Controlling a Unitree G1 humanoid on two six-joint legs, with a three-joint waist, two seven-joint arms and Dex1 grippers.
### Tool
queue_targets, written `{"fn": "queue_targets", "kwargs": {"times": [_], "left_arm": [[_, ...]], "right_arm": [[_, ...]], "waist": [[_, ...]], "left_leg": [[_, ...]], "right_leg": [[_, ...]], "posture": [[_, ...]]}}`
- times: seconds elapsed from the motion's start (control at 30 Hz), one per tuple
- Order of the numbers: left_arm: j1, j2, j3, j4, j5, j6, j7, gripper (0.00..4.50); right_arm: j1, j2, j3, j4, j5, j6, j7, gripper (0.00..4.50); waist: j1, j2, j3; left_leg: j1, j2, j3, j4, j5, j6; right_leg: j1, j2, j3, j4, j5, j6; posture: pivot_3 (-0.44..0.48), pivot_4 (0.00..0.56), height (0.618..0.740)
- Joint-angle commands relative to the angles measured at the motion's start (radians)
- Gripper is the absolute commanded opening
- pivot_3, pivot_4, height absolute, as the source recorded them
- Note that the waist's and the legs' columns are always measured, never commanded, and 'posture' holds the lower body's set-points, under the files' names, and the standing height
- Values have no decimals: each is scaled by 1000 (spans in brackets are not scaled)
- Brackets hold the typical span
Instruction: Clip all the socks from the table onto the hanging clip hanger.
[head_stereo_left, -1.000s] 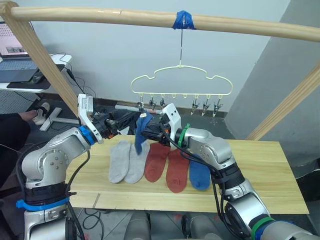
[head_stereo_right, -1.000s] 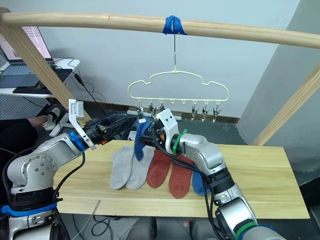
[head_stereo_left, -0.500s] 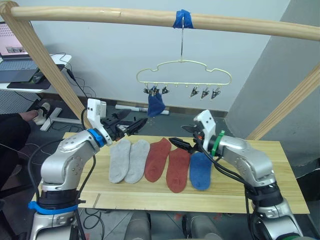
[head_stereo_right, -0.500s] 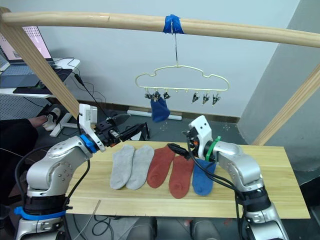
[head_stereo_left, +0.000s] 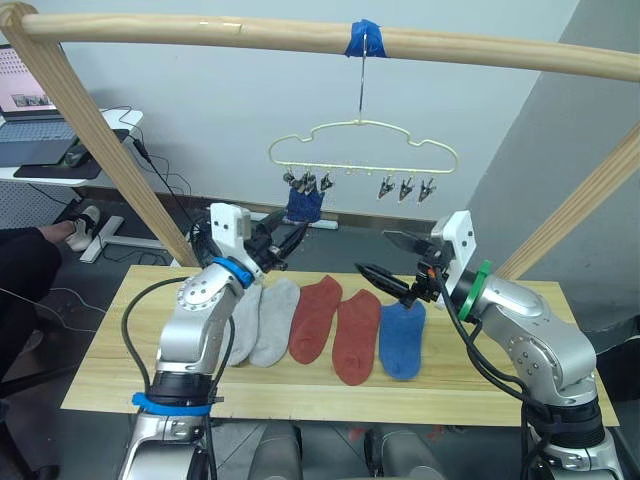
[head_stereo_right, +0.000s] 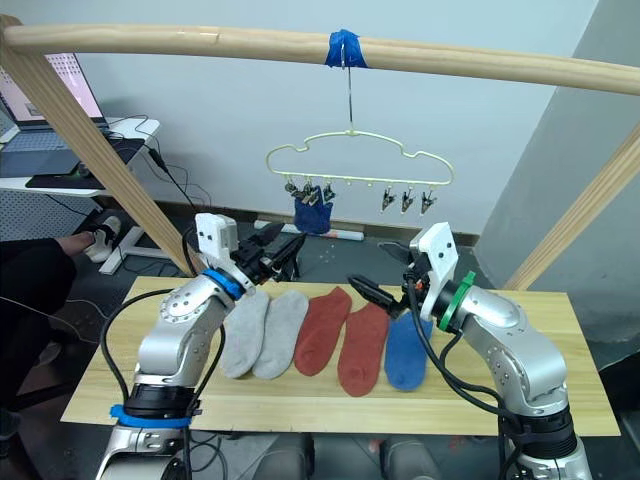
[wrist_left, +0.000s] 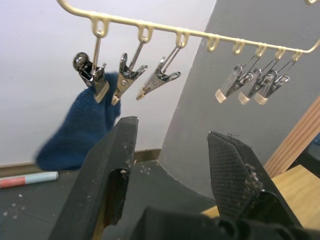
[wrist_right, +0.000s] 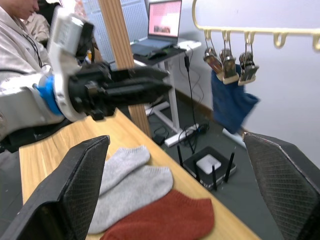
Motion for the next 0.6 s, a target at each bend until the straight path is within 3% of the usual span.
{"fn": "queue_targets", "kwargs": {"times": [0.03,0.6], "left_arm": [[-48,-26,3,45,34,-80,29,2497],[-210,-122,5,343,104,-275,82,2497]], "right_arm": [[-23,26,-15,-54,39,-32,-20,4500],[-50,30,5,-39,39,-116,-41,4500]], "waist": [[0,0,0],[-12,0,0]], "left_leg": [[0,0,0,0,0,0],[0,0,-1,0,0,0]], "right_leg": [[0,0,0,0,0,0],[0,0,-1,0,0,0]], "posture": [[-50,155,740],[-78,161,740]]}}
